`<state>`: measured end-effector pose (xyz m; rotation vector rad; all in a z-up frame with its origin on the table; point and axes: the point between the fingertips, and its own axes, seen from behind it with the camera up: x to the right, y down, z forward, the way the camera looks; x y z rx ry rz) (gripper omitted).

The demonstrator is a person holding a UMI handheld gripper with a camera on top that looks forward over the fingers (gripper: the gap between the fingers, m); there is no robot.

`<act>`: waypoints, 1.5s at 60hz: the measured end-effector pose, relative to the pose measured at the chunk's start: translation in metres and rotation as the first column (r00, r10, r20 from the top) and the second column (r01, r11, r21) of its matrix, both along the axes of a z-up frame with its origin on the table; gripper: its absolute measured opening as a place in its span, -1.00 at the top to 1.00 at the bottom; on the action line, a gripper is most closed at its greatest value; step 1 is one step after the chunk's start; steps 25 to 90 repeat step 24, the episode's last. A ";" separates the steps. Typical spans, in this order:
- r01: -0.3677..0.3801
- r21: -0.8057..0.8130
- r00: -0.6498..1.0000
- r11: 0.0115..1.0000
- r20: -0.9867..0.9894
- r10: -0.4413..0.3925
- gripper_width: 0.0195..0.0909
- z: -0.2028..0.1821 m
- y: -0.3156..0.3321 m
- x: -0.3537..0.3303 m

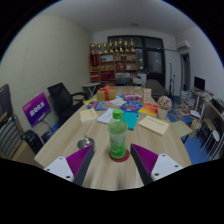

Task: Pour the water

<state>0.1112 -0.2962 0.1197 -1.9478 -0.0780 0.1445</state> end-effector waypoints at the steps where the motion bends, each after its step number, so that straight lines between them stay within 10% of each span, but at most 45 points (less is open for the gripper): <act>1: -0.012 -0.002 1.000 1.000 0.006 0.012 -0.77 0.007 -0.009 -0.002; 19: -0.055 0.044 0.997 0.998 0.051 0.053 -0.80 0.092 -0.111 0.008; 90: -0.045 0.040 0.999 0.998 0.032 0.044 -0.81 0.095 -0.116 0.013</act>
